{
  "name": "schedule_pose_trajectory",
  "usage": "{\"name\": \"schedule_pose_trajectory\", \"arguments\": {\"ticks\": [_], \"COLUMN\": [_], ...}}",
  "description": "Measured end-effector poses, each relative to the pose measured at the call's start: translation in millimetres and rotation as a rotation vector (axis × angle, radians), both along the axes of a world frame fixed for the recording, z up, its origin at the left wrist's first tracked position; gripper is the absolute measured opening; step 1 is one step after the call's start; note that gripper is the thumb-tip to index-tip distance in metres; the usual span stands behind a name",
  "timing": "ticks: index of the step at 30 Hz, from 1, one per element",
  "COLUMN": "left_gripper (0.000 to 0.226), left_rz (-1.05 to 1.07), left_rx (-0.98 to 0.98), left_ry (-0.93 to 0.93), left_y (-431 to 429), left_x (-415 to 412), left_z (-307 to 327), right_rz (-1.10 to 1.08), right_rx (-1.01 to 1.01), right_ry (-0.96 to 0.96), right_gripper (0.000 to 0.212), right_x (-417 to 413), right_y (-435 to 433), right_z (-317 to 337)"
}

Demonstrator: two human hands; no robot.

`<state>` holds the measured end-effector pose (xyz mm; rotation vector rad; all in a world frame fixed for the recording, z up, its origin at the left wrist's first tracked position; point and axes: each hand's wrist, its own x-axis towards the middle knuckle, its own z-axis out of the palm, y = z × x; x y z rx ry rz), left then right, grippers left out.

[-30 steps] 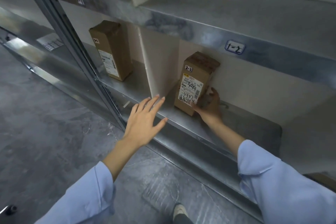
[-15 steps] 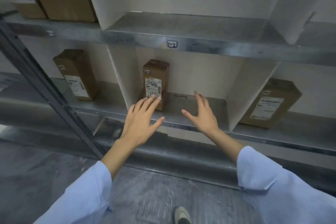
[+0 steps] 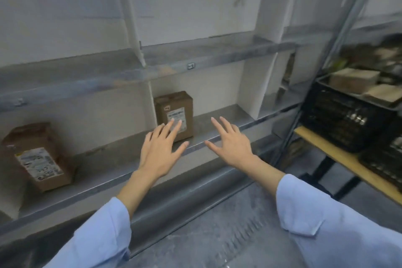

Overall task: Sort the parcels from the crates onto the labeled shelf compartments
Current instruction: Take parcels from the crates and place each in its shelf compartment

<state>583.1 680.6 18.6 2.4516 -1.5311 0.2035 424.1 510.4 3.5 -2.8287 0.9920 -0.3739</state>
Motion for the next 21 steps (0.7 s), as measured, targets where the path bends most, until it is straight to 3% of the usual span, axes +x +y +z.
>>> {"name": "schedule_pose_trajectory", "arguments": {"ticks": [11,16,21], "left_gripper": [0.083,0.074,0.08], "left_rz": [-0.389,-0.518,-0.644], "left_rx": [-0.014,-0.052,-0.048], "left_ry": [-0.001,0.035,0.0], "left_y": [-229,-322,-396], "left_x": [-202,-309,-399], "left_z": [0,-1,0], "right_rz": [-0.406,-0.526,-0.639], "right_rx": [-0.02,-0.035,-0.002], "right_ry": [0.035,0.068,0.041], "right_gripper": [0.077,0.076,0.076], "right_x": [-257,-369,-460], "right_y": [-153,-216,-262], "right_z": [9,12,17]}}
